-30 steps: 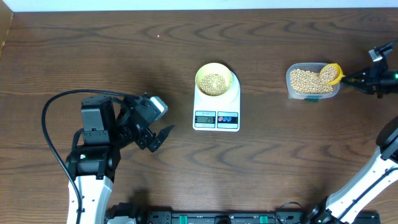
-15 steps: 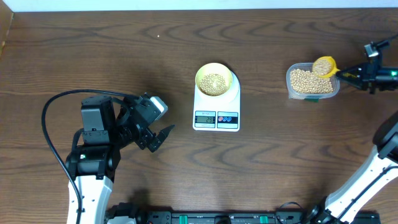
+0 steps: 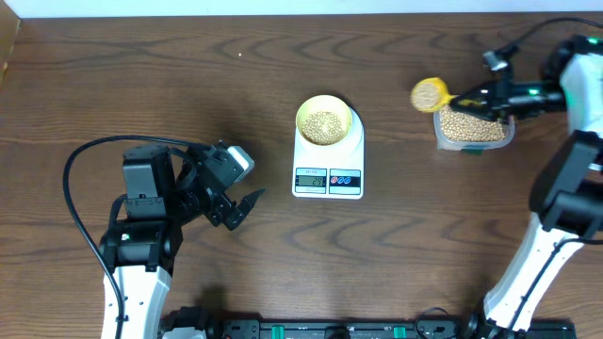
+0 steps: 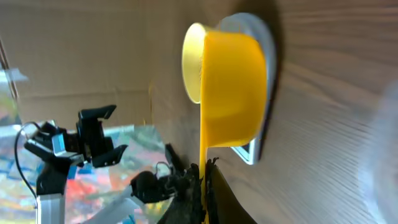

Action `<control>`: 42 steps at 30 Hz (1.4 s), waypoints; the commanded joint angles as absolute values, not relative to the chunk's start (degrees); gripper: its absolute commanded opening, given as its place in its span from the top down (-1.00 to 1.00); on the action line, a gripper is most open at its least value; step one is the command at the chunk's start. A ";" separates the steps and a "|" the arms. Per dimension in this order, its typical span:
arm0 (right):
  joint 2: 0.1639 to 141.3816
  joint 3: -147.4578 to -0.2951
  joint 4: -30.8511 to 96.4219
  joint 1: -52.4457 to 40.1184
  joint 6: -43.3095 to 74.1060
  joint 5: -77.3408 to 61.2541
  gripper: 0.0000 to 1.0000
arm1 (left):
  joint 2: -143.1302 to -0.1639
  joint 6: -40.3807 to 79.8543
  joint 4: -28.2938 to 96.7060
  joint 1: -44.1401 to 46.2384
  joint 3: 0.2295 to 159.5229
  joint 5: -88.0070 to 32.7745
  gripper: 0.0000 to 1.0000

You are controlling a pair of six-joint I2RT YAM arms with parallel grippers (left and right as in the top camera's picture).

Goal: Scoop item into bowl and weigh 50g on scale
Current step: 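Lift the filled scoop out of the tub with the right gripper, then swing the scoop left over the yellow bowl on the scale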

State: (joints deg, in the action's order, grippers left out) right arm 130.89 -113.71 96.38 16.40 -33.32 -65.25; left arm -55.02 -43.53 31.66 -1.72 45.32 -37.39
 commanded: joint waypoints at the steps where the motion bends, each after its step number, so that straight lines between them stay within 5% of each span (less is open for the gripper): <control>1: 131.26 -113.58 94.87 10.24 -29.34 -68.12 0.98 | -55.09 -43.70 31.64 -1.58 45.21 -38.15 -0.95; 22: 131.26 -121.21 77.73 -8.54 -2.37 -57.49 0.98 | -55.09 -43.72 31.64 -1.58 45.21 -38.15 -0.95; 42: 131.26 -129.01 77.76 -18.26 2.74 -34.33 0.98 | -55.09 -43.70 31.64 -1.58 45.21 -38.15 -0.95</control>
